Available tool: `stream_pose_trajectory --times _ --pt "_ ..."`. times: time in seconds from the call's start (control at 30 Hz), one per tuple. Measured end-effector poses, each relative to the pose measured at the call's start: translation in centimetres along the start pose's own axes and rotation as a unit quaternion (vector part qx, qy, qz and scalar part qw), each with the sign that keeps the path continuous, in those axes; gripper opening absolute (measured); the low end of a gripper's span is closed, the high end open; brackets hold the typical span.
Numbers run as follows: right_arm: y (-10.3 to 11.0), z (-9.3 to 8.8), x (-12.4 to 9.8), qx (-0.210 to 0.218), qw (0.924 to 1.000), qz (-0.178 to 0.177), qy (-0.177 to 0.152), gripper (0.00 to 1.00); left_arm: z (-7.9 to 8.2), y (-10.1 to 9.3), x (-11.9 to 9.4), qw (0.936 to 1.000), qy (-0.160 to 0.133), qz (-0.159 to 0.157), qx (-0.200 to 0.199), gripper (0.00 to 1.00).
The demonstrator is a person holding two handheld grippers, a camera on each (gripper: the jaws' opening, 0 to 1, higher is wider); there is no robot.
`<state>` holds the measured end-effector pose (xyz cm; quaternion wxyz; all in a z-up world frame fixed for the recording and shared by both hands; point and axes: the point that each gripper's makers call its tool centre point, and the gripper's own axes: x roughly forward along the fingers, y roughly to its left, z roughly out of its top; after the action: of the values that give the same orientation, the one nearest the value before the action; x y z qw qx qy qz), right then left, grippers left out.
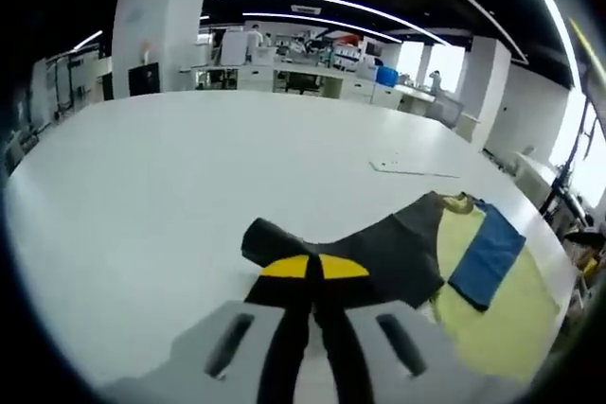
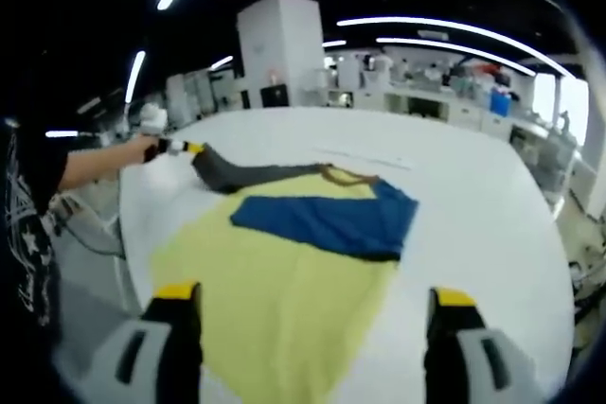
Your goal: Fold the garment on the visible template until the final outline fits inside the template.
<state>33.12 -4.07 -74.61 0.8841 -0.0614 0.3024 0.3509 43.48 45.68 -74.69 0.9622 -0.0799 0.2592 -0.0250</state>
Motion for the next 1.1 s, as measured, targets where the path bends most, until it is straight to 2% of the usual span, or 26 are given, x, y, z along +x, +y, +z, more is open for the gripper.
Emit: stream_pose_trajectory --times 0.1,0.2,0.33,0.37,0.5,0.63,0.8,1.1 --pt "0.1 0.0 -0.1 0.000 1.0000 0.000 0.000 0.99 0.5 -2.6 -0.8 0.9999 -0.009 -0.003 0.008 0.00" --pt "0.2 -0.2 -0.2 0.000 1.0000 0.002 0.002 0.99 0.9 -4.4 -1.1 0.9998 -0.011 -0.008 0.015 0.00" --pt "0.3 -0.5 -0.3 -0.002 1.0000 0.004 0.006 0.99 2.0 -5.4 -0.6 0.9994 -0.019 -0.028 0.001 0.00" --pt "0.4 -0.5 -0.3 -0.003 1.0000 0.004 0.007 0.99 2.7 -4.8 0.5 0.9992 -0.019 -0.034 -0.003 0.00" --pt "0.9 -0.6 -0.3 -0.007 0.9999 0.010 0.006 0.99 3.2 -5.7 0.5 0.9987 -0.019 -0.046 -0.011 0.00" --pt "1.4 -0.8 -0.1 -0.011 0.9998 0.015 0.009 0.99 3.8 -7.5 0.8 0.9977 -0.024 -0.061 -0.021 0.00" --pt "1.8 -1.0 0.1 -0.011 0.9997 0.021 0.010 0.99 4.6 -9.5 1.2 0.9971 -0.026 -0.070 -0.009 0.00" --pt "2.5 -1.2 0.3 -0.011 0.9994 0.031 0.009 0.99 6.3 -14.1 1.4 0.9931 -0.047 -0.104 -0.028 0.00"
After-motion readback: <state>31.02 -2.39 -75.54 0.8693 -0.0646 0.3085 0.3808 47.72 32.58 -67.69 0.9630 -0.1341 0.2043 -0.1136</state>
